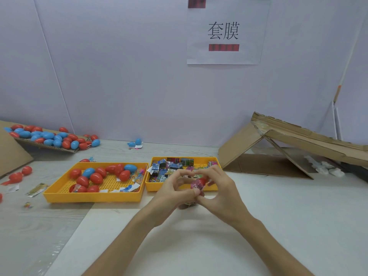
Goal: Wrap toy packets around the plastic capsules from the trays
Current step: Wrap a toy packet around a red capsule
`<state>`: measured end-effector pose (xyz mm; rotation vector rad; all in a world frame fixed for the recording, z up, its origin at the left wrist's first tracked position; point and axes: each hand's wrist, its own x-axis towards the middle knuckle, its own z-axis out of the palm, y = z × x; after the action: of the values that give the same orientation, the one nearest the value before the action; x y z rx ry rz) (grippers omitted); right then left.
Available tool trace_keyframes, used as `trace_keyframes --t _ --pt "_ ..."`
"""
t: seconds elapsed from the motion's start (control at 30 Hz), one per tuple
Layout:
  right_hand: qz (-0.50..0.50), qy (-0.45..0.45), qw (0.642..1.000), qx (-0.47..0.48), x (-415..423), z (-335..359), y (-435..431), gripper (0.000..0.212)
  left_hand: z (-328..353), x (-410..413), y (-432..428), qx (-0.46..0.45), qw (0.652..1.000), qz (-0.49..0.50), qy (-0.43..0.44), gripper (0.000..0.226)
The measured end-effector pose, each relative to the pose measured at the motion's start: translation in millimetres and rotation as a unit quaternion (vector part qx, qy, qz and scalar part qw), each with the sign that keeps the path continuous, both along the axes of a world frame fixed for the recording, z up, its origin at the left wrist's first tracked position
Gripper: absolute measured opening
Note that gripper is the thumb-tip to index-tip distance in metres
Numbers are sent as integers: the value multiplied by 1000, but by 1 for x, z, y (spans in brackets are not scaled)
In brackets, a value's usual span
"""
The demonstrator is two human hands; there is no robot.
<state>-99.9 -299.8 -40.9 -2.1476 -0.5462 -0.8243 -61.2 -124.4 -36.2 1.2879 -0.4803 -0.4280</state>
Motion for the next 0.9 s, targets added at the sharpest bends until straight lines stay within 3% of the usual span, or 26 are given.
trace_keyframes --t 0.2,0.53,0.67,0.9 --pt "55 122 966 221 4 2 -4 24 4 4 3 -51 996 73 16 36" --pt "67 163 943 283 4 2 -3 9 6 0 1 19 992 102 -73 45" --pt "74 167 936 300 5 0 -2 6 5 -1 -1 36 985 114 -124 38" --pt "96 172 919 341 4 1 -1 23 4 -3 -2 27 983 107 -146 33"
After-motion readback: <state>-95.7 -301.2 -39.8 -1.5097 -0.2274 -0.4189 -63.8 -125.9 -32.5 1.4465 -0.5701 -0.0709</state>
